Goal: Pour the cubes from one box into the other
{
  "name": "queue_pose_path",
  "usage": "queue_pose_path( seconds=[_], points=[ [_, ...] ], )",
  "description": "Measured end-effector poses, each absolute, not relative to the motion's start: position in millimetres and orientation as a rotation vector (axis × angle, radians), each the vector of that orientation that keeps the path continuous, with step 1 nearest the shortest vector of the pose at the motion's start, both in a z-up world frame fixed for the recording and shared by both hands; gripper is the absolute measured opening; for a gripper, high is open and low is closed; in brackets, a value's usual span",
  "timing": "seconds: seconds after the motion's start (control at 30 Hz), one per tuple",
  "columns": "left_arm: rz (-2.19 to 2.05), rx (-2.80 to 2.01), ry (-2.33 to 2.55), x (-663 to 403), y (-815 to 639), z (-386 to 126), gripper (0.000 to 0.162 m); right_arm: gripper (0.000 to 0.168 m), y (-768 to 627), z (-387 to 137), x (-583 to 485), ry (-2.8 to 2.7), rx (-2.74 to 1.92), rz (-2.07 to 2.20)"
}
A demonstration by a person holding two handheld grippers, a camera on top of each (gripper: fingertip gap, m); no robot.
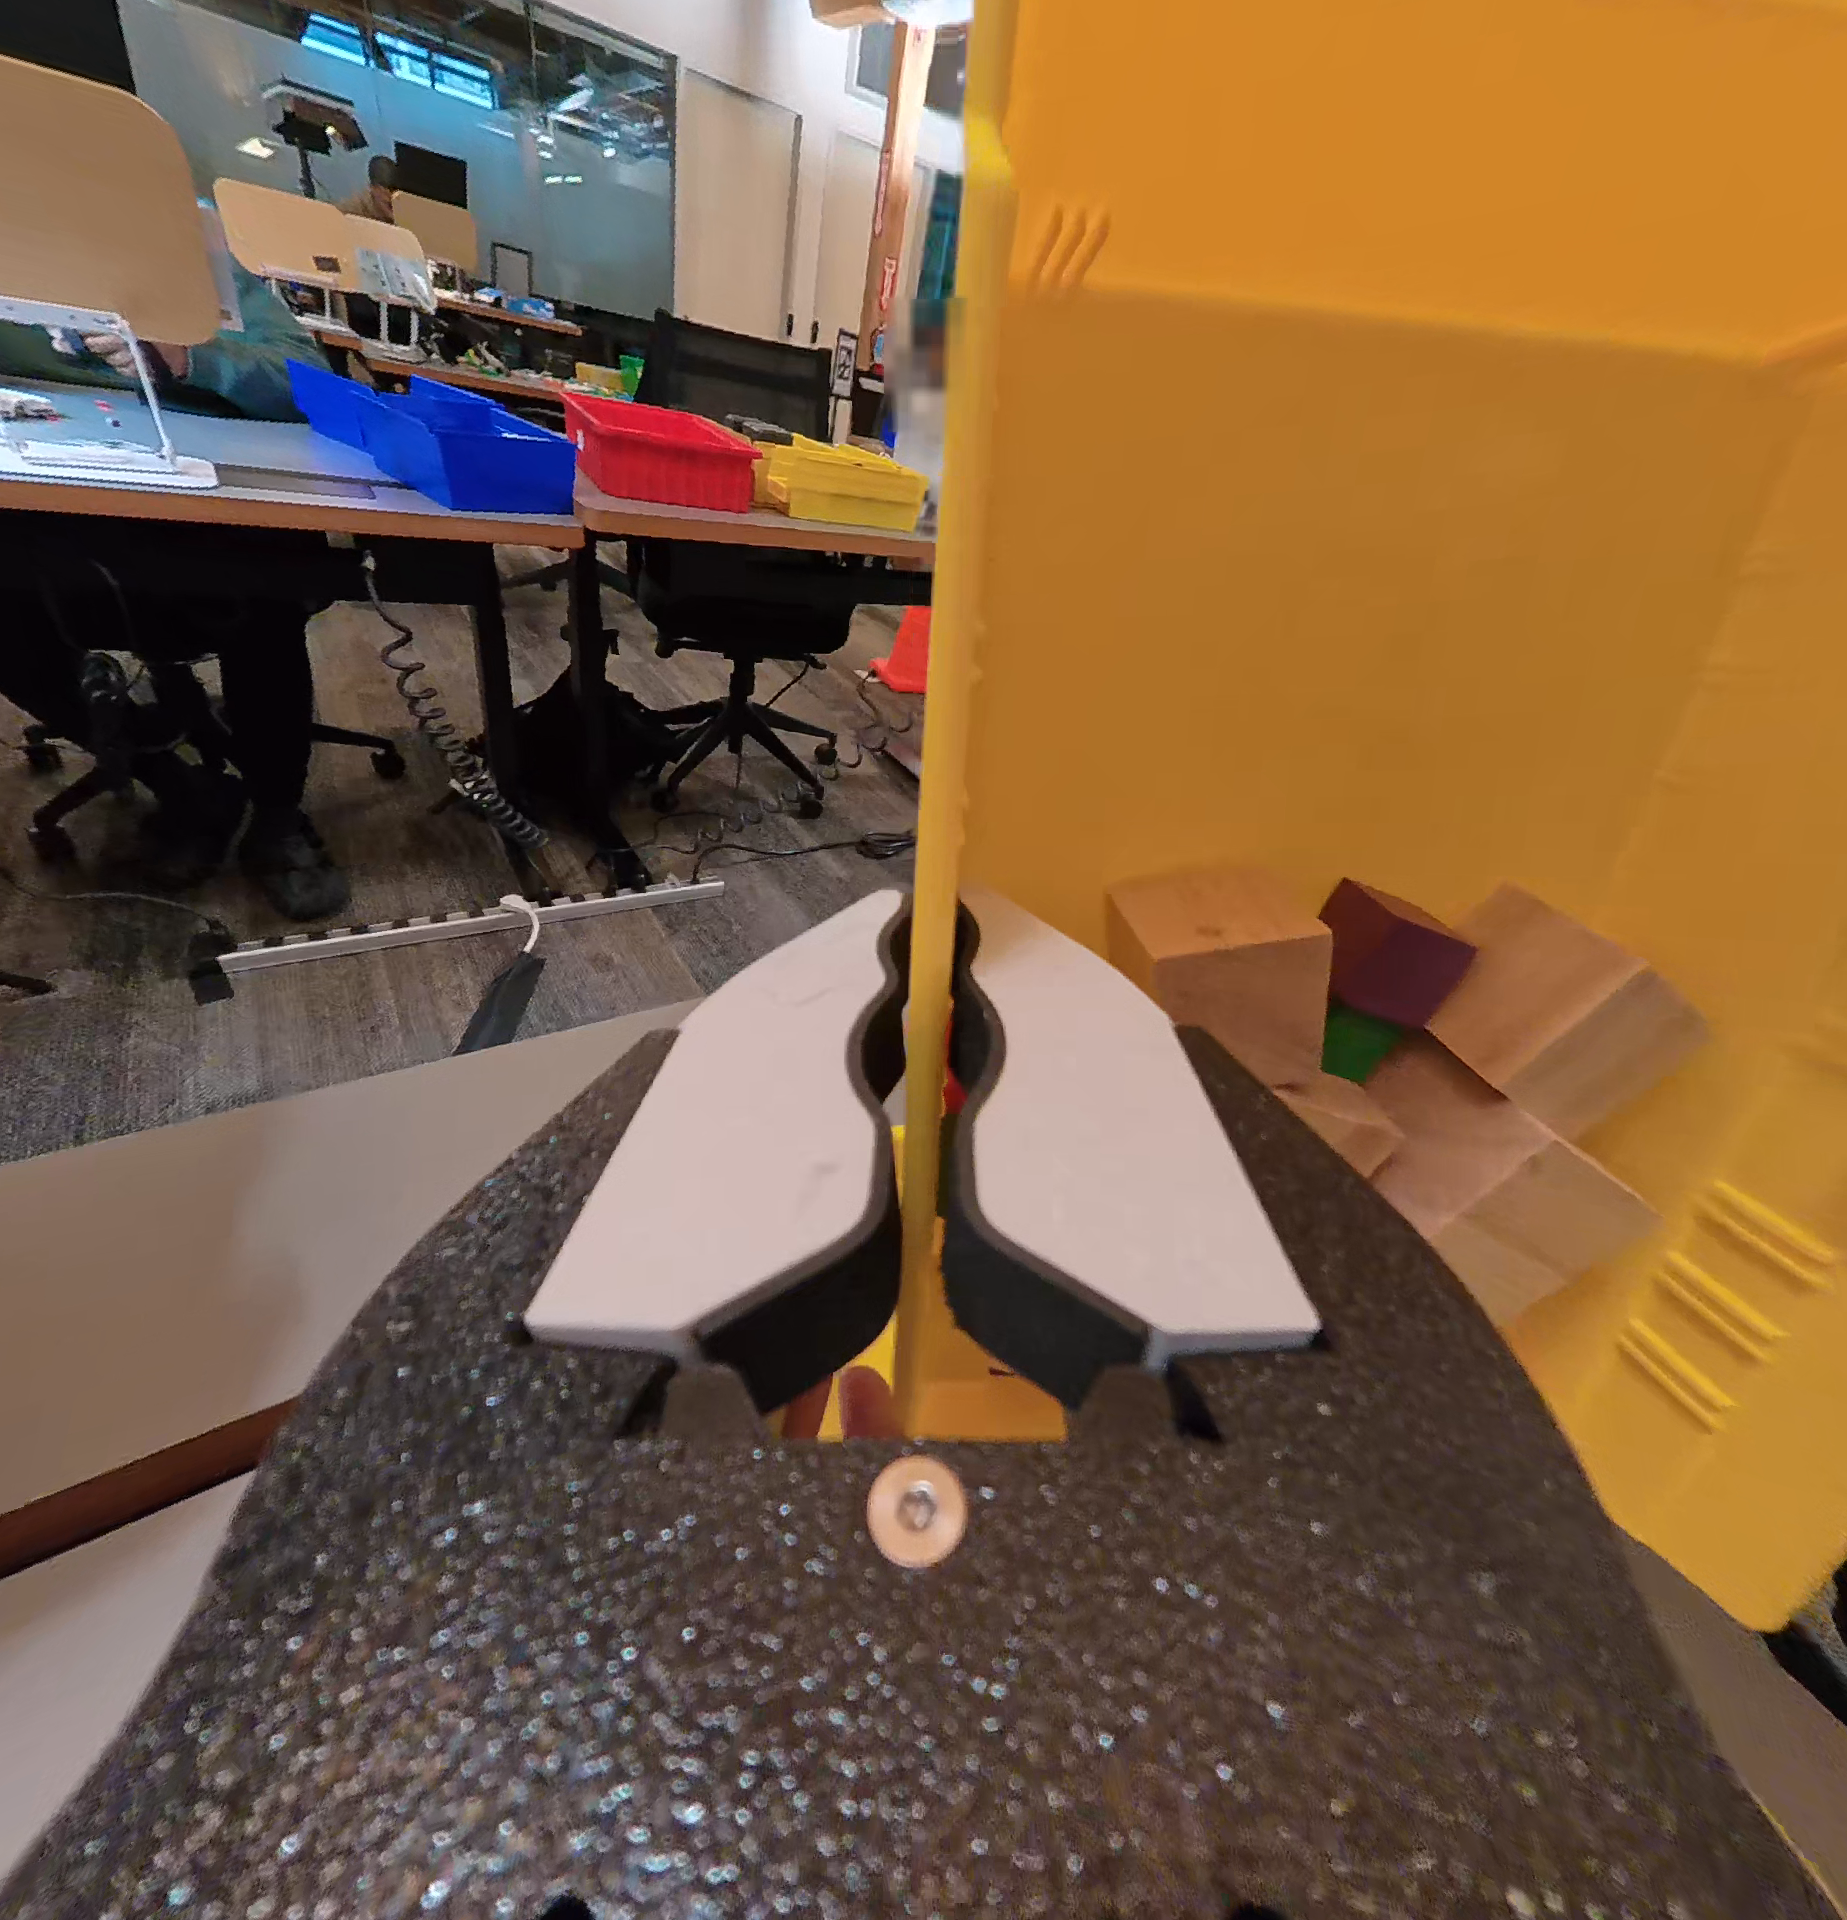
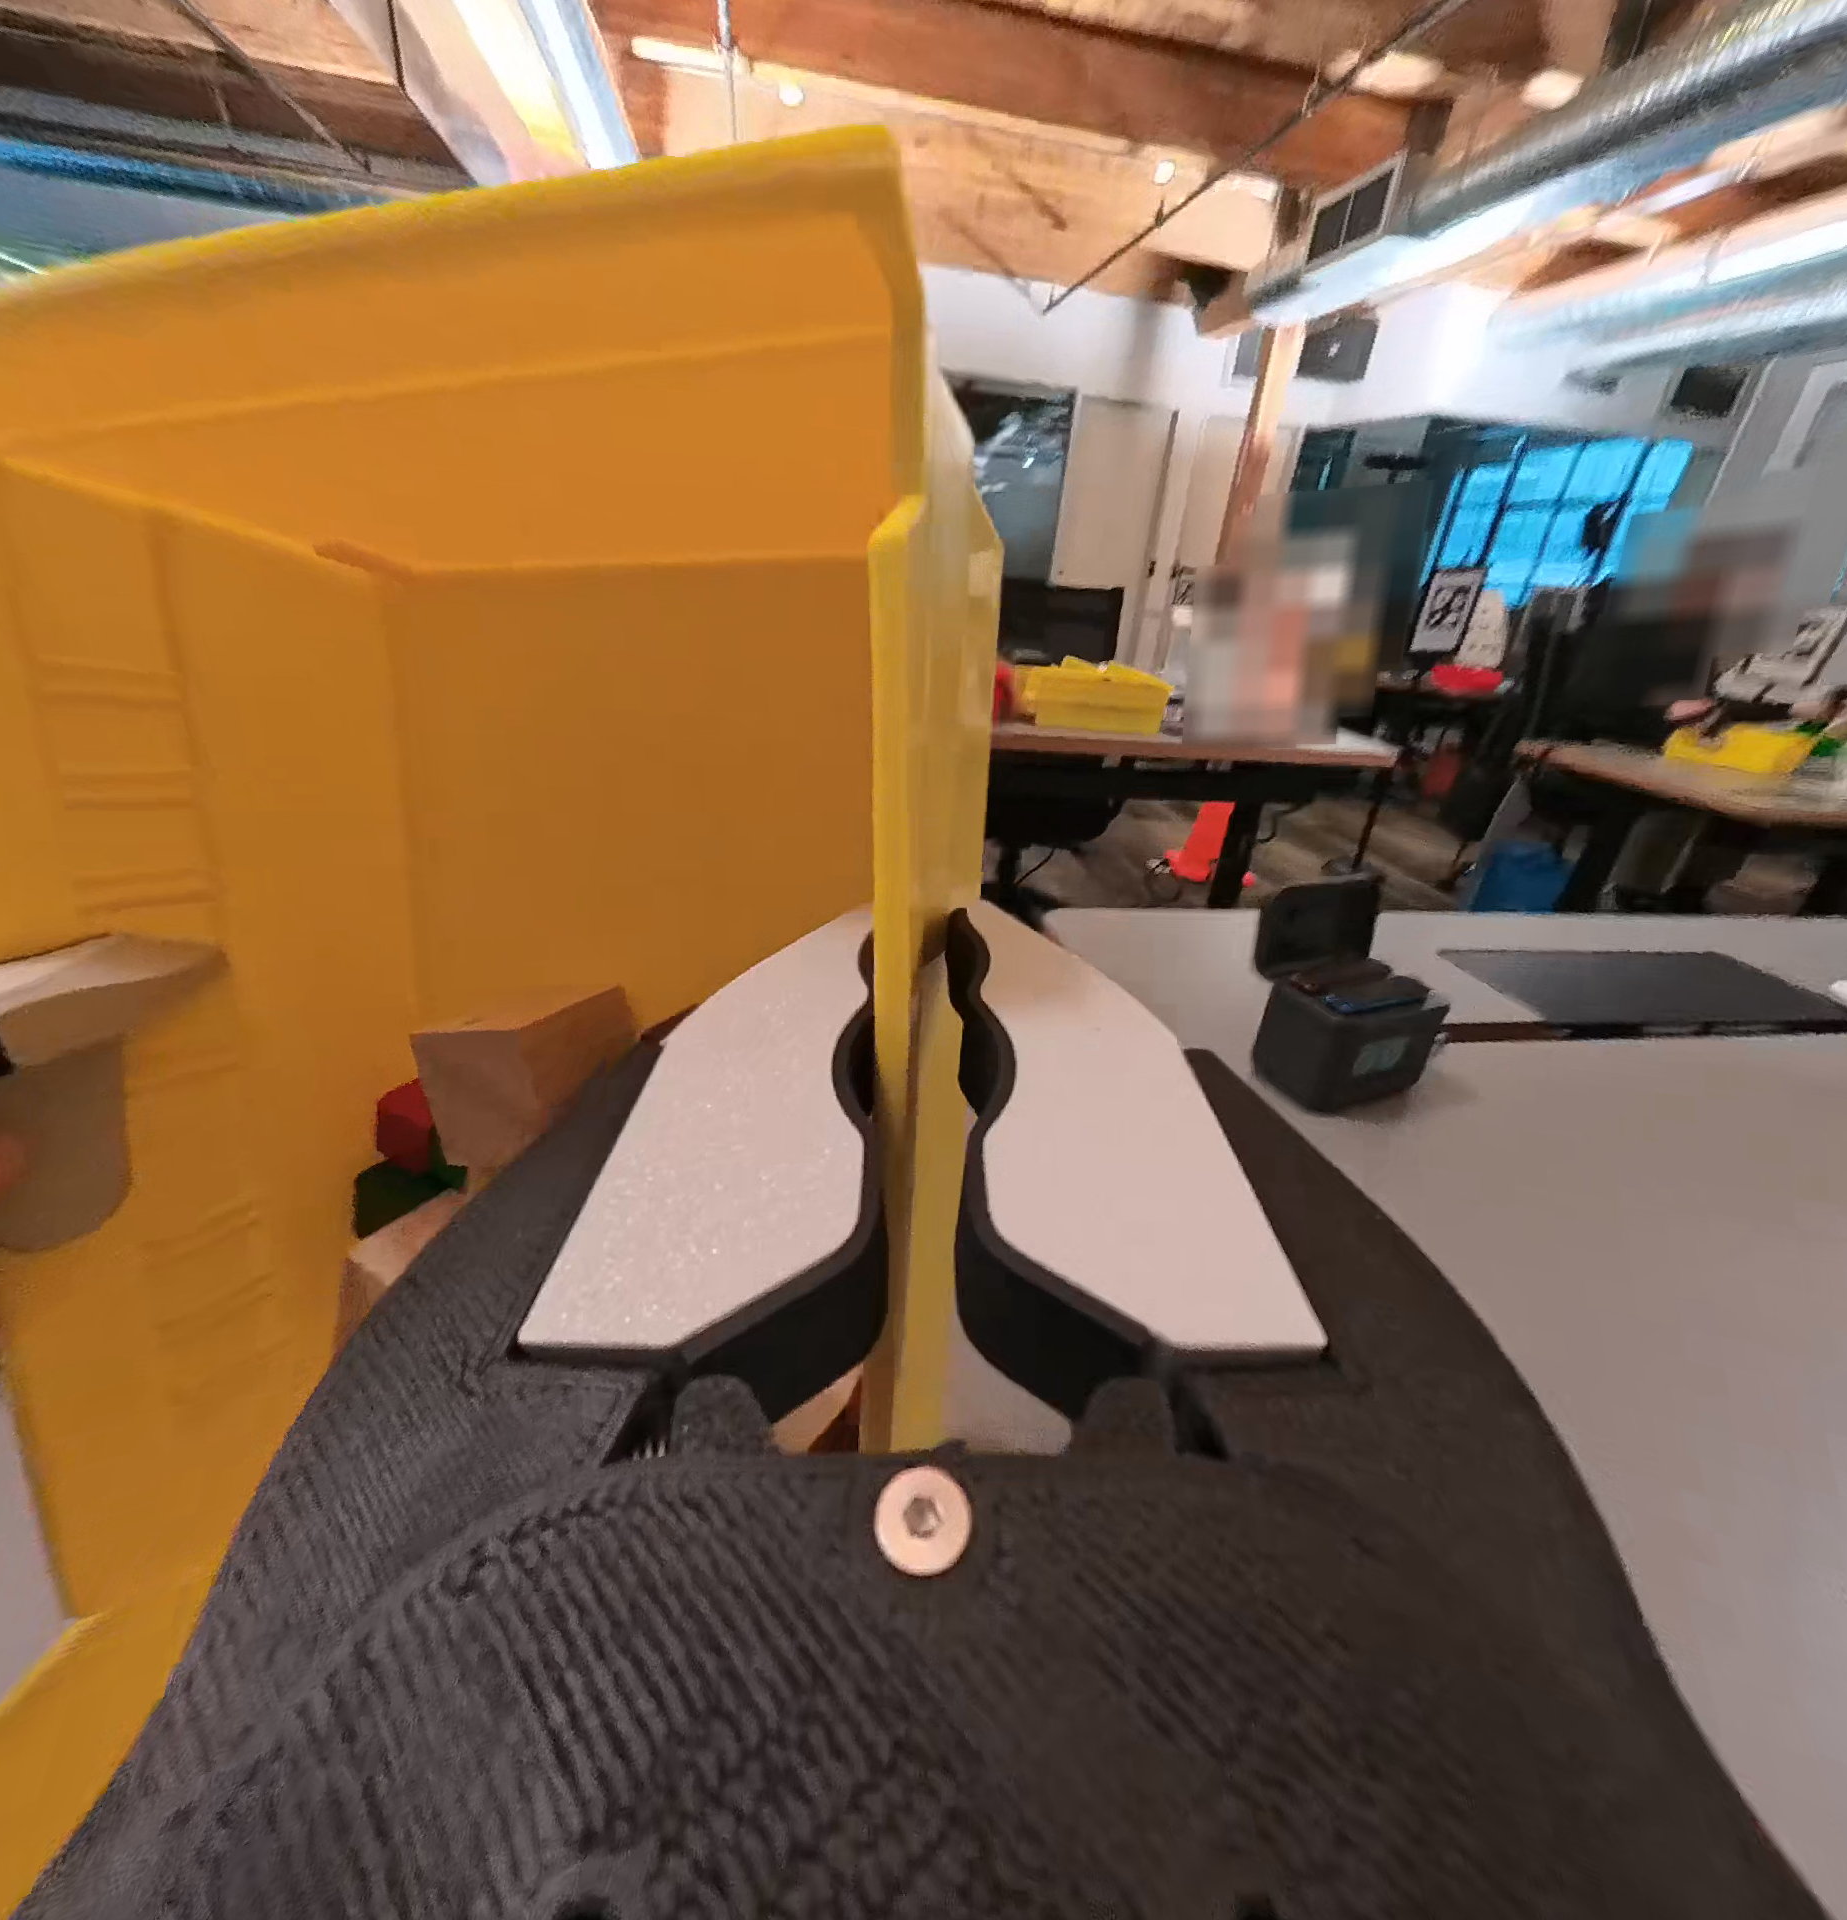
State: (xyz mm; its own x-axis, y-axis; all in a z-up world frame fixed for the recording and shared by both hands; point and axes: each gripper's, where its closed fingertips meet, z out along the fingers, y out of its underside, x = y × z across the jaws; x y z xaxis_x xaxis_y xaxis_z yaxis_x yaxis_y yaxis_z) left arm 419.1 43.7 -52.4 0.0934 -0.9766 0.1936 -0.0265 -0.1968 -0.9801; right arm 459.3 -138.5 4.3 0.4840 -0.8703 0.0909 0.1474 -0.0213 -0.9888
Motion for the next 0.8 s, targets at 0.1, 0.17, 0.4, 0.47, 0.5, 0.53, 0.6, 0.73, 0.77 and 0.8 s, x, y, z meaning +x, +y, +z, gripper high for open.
queue_pose_path(
  seconds=[0.1,0.17,0.4,0.47,0.5,0.53,0.6,0.73,0.77,0.8],
  points=[
    [-1.310,-1.372,1.061,418,39,-46,0.003,0.008,-142,15,454,0.660,-1.268,-0.985],
    [-1.343,-1.346,1.066,417,38,-42,0.003,0.008,-143,21,452,0.620,-1.234,-0.994],
    [-1.337,-1.258,1.109,414,34,-33,0.004,0.008,-150,26,448,0.617,-1.104,-0.971],
    [-1.296,-1.238,1.116,413,35,-31,0.003,0.008,-150,23,448,0.625,-1.081,-0.966],
    [-1.269,-1.224,1.122,413,35,-29,0.003,0.008,-151,22,448,0.628,-1.066,-0.954],
    [-1.254,-1.215,1.123,412,34,-28,0.003,0.008,-151,22,447,0.630,-1.056,-0.953],
    [-1.231,-1.182,1.111,408,34,-23,0.003,0.007,-152,25,445,0.620,-1.031,-0.957],
    [-1.226,-1.126,1.058,403,34,-11,0.003,0.007,-153,37,438,0.586,-0.991,-0.973],
    [-1.235,-1.126,1.065,405,33,-10,0.003,0.008,-153,38,439,0.582,-0.990,-0.983],
    [-1.237,-1.139,1.075,406,32,-10,0.003,0.008,-154,38,440,0.584,-0.989,-0.980]
  ],
)
